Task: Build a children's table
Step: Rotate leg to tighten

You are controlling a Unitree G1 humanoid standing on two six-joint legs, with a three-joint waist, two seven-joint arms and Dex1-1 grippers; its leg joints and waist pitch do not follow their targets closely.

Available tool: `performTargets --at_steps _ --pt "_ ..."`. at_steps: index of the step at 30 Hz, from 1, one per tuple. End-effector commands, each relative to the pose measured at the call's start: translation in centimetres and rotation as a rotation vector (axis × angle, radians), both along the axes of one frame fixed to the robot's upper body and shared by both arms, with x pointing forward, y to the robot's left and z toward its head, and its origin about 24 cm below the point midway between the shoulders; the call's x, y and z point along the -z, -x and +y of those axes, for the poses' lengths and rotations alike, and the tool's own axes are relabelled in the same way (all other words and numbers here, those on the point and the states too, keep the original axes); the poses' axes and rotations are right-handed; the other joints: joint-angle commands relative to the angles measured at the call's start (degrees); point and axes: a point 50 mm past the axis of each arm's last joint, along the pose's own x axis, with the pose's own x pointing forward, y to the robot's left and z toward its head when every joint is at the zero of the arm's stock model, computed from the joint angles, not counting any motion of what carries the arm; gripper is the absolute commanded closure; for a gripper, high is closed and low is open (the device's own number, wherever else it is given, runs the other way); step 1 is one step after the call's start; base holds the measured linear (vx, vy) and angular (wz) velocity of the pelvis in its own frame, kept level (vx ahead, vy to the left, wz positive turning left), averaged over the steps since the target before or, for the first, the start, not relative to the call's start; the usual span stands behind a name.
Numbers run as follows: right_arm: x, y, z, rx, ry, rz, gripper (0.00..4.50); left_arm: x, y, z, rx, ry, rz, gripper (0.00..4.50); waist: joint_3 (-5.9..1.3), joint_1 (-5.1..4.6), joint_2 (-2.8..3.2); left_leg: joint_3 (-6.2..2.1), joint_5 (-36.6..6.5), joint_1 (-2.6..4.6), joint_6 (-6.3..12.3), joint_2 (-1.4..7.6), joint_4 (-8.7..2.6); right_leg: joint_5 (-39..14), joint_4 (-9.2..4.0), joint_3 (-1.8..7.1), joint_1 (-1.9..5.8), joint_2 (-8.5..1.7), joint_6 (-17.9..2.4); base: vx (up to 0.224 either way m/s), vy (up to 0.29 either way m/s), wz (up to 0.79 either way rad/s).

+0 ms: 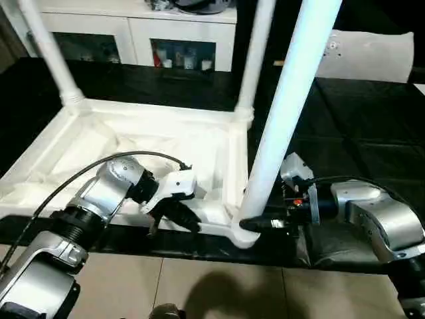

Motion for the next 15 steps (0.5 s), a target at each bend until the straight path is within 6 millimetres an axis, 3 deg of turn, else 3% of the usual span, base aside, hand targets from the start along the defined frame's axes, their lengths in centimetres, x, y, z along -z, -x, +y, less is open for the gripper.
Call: performTargets --at_steps 1,12,13,15 --pt "-0.45 0.21 0.2 -0.044 -0.001 0.005 0.79 -0.79 0.4 -0.8 0.101 0.012 -0.005 4.5 -3.92 -0.35 0.03 -2.05 -9.0 1.21 2.15 5.28 -3.97 -16.16 -4.42 4.57 2.67 -7.13 -7.67 0.0 0.0 0.0" --pt "-0.36 0.61 0.27 -0.084 0.003 0.021 1.8 -0.73 0.5 -0.73 0.114 0.011 -0.012 4.5 -4.01 -0.38 -0.21 -1.9 -8.22 1.14 2.06 5.01 -3.81 -16.2 -4.4 4.53 2.68 -7.0 -7.41 0.0 0.0 0.0" --pt "-0.34 0.66 0.38 -0.083 -0.001 0.02 1.8 -0.71 0.47 -0.76 0.11 0.015 -0.012 4.5 -4.01 -0.27 0.36 -1.99 -8.33 1.15 1.99 5.02 -3.79 -16.42 -4.46 4.53 2.65 -7.06 -7.39 0.0 0.0 0.0" --pt "-0.3 0.75 0.59 -0.077 -0.015 0.022 1.91 -0.62 0.42 -0.82 0.095 0.023 -0.013 4.5 -4.03 -0.36 -0.01 -1.98 -8.3 1.2 1.91 5.11 -3.85 -15.97 -4.43 4.53 2.67 -6.95 -7.29 0.0 0.0 0.0"
